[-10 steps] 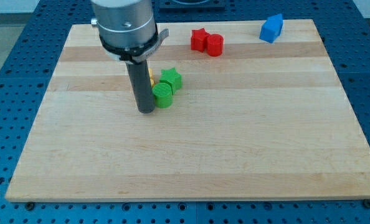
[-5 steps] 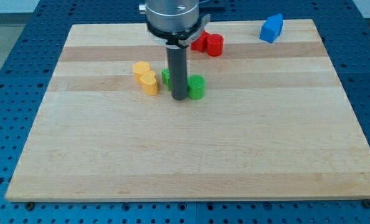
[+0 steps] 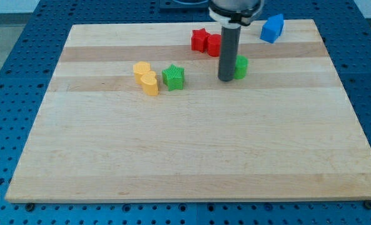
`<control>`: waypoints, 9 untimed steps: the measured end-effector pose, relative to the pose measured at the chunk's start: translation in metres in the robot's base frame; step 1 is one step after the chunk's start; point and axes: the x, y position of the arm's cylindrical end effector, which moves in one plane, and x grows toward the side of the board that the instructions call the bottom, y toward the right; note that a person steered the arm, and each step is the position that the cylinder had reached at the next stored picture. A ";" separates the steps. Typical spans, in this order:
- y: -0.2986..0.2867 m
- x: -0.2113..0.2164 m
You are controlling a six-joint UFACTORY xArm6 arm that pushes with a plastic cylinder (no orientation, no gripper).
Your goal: Move the green circle to the blue cube
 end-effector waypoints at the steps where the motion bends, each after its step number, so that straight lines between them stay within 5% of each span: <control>1: 0.026 -0.006; 9: 0.067 -0.059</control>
